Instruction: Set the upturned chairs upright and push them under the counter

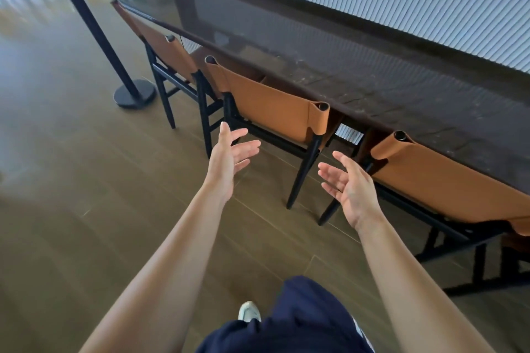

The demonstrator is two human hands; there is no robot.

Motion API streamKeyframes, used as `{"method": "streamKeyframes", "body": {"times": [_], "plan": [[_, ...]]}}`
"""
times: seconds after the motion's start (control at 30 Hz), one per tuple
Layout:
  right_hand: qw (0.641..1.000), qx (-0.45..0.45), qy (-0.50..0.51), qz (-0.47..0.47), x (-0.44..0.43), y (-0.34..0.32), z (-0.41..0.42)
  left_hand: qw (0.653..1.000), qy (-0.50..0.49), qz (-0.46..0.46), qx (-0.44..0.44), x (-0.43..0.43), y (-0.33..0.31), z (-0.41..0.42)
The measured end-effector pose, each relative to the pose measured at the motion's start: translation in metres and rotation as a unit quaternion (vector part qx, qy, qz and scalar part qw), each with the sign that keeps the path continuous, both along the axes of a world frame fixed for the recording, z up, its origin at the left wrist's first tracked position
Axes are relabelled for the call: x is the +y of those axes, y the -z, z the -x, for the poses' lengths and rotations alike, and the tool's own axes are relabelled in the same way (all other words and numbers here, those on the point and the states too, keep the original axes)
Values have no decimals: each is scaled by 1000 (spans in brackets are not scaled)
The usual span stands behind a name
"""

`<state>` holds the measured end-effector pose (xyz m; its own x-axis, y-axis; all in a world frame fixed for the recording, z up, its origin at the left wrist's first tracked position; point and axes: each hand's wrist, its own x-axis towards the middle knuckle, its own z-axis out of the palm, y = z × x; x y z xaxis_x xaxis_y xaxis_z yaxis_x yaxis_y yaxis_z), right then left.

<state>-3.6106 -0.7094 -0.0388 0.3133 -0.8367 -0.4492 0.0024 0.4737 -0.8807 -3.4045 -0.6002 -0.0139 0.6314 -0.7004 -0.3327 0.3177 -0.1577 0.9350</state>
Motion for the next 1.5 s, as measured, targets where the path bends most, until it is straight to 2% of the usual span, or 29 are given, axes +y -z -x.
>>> {"method": "streamKeyframes", "body": {"times": [0.27, 0.63, 0.8, 0.9, 1.17, 1.37, 1.5], "plan": [[999, -1, 24, -47, -29, 3, -69, 998, -4, -38, 41, -38, 7, -66], [986, -40, 39, -158, -120, 12, -152, 994, -6, -80, 68, -128, 7, -147], [960, -93, 54, -260, -148, 11, -168, 988, -8, -97, 117, -166, 19, -165], [949, -96, 70, -293, -159, 14, -174, 984, -3, -114, 137, -183, 27, -173], [939, -81, 112, -314, -186, 28, -207, 971, 9, -148, 187, -229, 46, -223], [925, -83, 200, -312, -205, 42, -235, 958, 38, -175, 223, -263, 56, -267], [921, -55, 238, -305, -211, 53, -248, 945, 54, -204, 250, -276, 62, -290]]}}
